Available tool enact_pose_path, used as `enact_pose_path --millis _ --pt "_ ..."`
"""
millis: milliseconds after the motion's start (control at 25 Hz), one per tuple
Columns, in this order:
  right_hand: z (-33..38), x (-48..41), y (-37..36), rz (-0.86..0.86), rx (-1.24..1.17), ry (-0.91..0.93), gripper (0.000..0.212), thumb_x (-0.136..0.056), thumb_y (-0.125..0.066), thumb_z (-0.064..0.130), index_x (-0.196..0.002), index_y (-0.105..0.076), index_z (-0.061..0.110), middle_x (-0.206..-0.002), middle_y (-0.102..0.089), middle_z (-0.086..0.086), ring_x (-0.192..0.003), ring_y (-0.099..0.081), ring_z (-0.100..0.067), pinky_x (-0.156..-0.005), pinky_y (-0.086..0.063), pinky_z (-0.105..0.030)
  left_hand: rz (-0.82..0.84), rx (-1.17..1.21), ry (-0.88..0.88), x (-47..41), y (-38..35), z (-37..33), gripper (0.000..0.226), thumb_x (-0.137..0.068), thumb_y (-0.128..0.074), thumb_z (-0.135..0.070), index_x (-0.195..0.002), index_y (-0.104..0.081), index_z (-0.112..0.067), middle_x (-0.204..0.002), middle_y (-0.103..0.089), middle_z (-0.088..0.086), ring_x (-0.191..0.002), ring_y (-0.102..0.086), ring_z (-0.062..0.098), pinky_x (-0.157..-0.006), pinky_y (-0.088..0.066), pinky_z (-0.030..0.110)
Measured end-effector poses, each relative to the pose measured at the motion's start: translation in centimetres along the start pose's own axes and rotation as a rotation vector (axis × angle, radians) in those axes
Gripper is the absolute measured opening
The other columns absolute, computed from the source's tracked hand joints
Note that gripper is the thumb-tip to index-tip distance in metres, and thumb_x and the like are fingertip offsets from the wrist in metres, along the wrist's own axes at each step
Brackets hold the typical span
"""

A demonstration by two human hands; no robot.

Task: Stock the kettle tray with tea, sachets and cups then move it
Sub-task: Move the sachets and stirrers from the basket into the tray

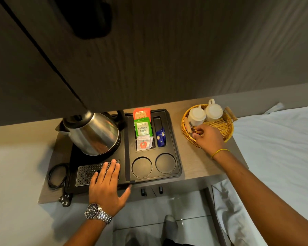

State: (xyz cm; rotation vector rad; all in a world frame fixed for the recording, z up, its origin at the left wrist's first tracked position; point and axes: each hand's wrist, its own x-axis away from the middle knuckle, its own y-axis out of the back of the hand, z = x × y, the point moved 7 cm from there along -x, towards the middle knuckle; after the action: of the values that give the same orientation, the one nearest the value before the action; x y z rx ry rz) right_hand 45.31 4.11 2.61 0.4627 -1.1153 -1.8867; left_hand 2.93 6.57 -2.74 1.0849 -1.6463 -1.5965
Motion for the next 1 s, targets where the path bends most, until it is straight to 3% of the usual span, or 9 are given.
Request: enact_pose_path --millis 160,320,480,640,840,1000 --pt "0.9 -1.0 -0.6 0.053 -0.007 -0.049 0.021 -0.081 -0.072 0.029 -0.098 -0.078 0.017 -0.093 -0.078 -0.009 -0.094 -0.070 -0.033 -0.083 -0.058 -0.040 -0.003 -0.020 -0.011 0.0 0.1 -0.3 0.095 -0.079 -0.057 -0.069 -0.155 -0.045 -0.013 -0.163 -0.045 0.010 -0.148 -0.044 0.032 -0.112 -0.039 0.058" --pt "0.9 -1.7 -0.8 0.094 0.005 -0.064 0.021 -0.081 -0.072 0.020 -0.101 -0.079 0.019 -0.098 -0.076 -0.011 -0.096 -0.068 -0.034 -0.085 -0.058 -0.041 -0.012 -0.024 -0.014 -0.1 0.4 -0.5 0.094 -0.079 -0.056 -0.067 -0.155 -0.045 -0.012 -0.162 -0.045 0.010 -0.147 -0.047 0.034 -0.111 -0.040 0.058" --pt "1.4 -1.5 -0.5 0.015 0.069 0.005 0.012 -0.084 -0.069 0.020 -0.089 -0.079 0.017 -0.086 -0.076 -0.011 -0.084 -0.069 -0.034 -0.074 -0.056 -0.036 0.006 -0.029 -0.014 -0.1 0.5 -0.6 0.095 -0.079 -0.056 -0.068 -0.155 -0.045 -0.012 -0.162 -0.045 0.011 -0.147 -0.046 0.034 -0.111 -0.041 0.059" --pt "1.6 -0.9 -0.3 -0.064 0.137 0.054 0.016 -0.086 -0.064 0.018 -0.078 -0.077 0.014 -0.077 -0.073 -0.015 -0.076 -0.068 -0.038 -0.065 -0.054 -0.037 0.022 -0.026 -0.008 -0.2 0.4 -0.4 0.095 -0.079 -0.058 -0.068 -0.156 -0.044 -0.012 -0.163 -0.044 0.010 -0.149 -0.044 0.033 -0.112 -0.040 0.059" --pt "1.0 -1.1 -0.4 -0.051 0.078 0.030 0.016 -0.089 -0.067 0.021 -0.082 -0.081 0.016 -0.081 -0.076 -0.013 -0.084 -0.068 -0.035 -0.071 -0.053 -0.034 0.042 -0.028 -0.004 -0.1 0.2 -0.4 0.097 -0.078 -0.060 -0.069 -0.156 -0.044 -0.013 -0.163 -0.043 0.009 -0.149 -0.044 0.033 -0.112 -0.041 0.058" --pt "0.1 -1.1 -0.5 0.002 -0.067 0.009 0.013 -0.087 -0.072 0.020 -0.088 -0.084 0.017 -0.083 -0.078 -0.011 -0.088 -0.069 -0.031 -0.080 -0.057 -0.039 0.051 -0.030 0.004 -0.1 0.2 -0.4 0.097 -0.079 -0.058 -0.070 -0.156 -0.044 -0.013 -0.163 -0.044 0.009 -0.149 -0.044 0.032 -0.113 -0.040 0.058"
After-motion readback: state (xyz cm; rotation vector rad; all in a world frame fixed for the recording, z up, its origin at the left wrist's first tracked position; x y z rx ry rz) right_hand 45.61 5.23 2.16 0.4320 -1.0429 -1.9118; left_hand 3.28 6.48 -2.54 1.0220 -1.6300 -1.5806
